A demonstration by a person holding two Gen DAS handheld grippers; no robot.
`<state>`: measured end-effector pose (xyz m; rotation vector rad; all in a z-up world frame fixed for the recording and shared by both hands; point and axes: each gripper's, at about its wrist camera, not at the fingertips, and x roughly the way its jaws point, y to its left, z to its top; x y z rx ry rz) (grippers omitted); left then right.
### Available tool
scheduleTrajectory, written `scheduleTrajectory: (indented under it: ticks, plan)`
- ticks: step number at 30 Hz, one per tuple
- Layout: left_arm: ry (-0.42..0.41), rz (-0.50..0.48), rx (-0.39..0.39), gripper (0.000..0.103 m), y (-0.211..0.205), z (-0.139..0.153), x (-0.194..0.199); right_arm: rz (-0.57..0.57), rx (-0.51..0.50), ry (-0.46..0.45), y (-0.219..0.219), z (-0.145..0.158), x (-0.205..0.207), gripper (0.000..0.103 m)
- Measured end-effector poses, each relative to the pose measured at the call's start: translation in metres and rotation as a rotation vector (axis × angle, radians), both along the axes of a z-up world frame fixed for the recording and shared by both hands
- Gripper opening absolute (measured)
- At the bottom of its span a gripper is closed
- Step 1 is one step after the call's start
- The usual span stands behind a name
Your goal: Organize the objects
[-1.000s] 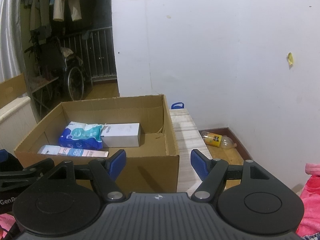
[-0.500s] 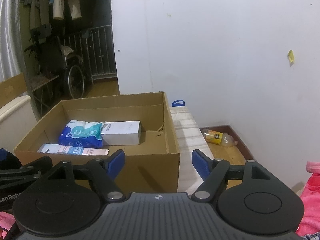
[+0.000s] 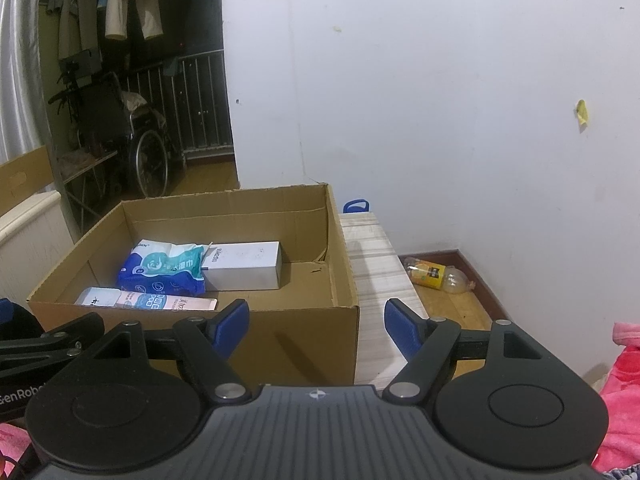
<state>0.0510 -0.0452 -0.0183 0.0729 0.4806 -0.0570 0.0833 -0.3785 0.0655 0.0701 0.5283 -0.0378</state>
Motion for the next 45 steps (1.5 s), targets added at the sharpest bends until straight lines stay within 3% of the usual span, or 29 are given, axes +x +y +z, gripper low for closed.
scheduleTrajectory:
  ticks: [45]
  plan:
    - [0.004,0.001,0.014,0.103,0.0003,-0.0016,-0.0004,0.001,0.003,0.005,-0.0021,-0.0006,0.0005,0.078]
